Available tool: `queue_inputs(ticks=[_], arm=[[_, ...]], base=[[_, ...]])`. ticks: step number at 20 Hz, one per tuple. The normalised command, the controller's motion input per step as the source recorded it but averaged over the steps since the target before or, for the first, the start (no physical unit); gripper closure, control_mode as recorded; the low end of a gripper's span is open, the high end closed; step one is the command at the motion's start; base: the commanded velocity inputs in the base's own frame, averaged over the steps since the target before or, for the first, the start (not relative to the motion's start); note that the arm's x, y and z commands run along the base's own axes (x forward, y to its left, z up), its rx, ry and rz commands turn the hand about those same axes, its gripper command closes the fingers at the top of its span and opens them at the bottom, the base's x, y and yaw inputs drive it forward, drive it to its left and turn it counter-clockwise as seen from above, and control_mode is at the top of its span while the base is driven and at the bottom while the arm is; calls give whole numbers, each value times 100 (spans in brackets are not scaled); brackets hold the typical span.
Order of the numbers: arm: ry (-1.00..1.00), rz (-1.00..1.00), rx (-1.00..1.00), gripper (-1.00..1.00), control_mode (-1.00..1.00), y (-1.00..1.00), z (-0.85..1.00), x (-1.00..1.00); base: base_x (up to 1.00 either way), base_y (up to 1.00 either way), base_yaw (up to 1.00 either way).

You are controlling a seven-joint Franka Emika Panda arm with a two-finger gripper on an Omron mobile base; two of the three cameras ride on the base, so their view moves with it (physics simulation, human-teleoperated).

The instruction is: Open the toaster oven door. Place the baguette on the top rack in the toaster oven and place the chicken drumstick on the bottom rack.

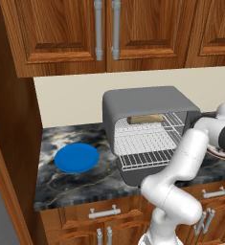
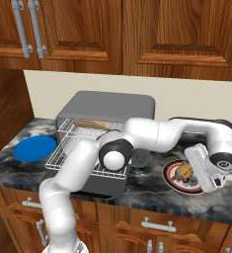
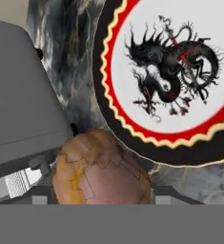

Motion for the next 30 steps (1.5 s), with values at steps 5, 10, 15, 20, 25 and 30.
queue_inputs(ticks=[5, 10, 15, 20, 25, 30], arm=[[-19, 0, 0, 100, -100, 100, 64, -100], [-3, -3, 0, 100, -100, 100, 60, -58], [3, -5, 0, 100, -100, 100, 30, 13], [20, -3, 0, 100, -100, 100, -4, 22], [25, -15, 0, 100, -100, 90, 0, 10], [25, -19, 6, 100, -100, 38, -7, 3]], base=[[0, 0, 0], [0, 0, 0], [0, 0, 0], [0, 0, 0], [0, 0, 0], [0, 0, 0]])
